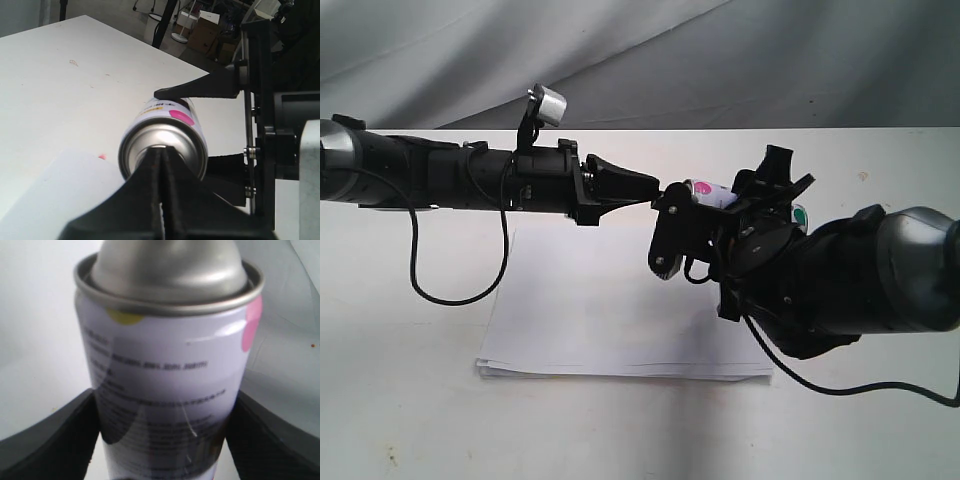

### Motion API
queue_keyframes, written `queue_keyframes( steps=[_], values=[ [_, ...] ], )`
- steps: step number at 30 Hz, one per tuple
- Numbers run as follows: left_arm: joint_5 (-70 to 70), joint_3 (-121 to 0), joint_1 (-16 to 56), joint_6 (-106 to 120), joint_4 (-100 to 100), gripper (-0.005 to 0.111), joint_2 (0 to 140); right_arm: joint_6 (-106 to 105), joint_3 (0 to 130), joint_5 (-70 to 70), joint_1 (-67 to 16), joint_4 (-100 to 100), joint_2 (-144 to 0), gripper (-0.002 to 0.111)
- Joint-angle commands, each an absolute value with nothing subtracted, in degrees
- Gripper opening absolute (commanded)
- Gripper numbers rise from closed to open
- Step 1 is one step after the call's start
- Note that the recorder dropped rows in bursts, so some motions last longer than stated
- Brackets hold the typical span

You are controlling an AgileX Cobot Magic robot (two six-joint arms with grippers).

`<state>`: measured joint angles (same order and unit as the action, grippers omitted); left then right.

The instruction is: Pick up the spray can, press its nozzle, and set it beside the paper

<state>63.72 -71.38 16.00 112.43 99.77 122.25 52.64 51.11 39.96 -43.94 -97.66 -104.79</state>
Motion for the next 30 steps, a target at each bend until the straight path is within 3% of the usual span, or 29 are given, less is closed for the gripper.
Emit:
queue_keyframes(
  steps=[1, 20, 30],
  values=[
    [64.2, -71.7, 16.6, 112.8, 99.9, 0.0, 122.6, 52.7, 51.4, 41.2, -44.0, -99.9, -103.8, 0.0],
    [67.9, -73.5, 16.5, 112.9, 99.9, 0.0, 126.1, 52.7, 51.4, 41.4, -44.0, -99.9, -103.8, 0.0],
    [70.0, -68.0, 9.7, 113.5, 97.0, 0.0, 118.0, 52.7, 51.4, 41.6, -44.0, -99.9, -103.8, 0.0]
  ],
)
